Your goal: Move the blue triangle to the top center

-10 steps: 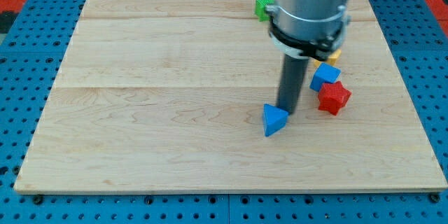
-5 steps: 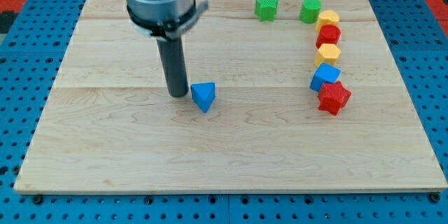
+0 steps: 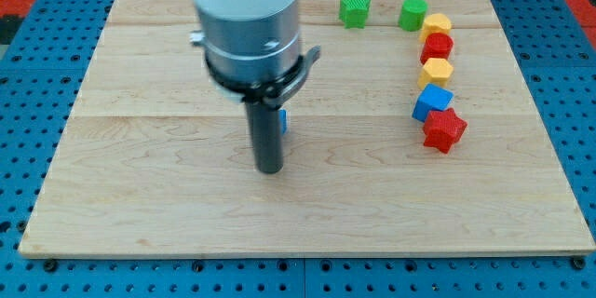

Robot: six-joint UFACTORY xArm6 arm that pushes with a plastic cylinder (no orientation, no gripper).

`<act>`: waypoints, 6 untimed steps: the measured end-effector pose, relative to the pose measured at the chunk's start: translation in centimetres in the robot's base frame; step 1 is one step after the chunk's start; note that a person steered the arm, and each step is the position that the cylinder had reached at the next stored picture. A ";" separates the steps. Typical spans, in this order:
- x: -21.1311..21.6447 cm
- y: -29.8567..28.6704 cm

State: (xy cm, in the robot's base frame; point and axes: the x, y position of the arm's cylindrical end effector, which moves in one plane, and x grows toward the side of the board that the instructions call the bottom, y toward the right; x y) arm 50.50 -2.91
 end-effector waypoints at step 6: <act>-16.1 -1.2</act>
State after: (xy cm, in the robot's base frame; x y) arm 34.41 -4.08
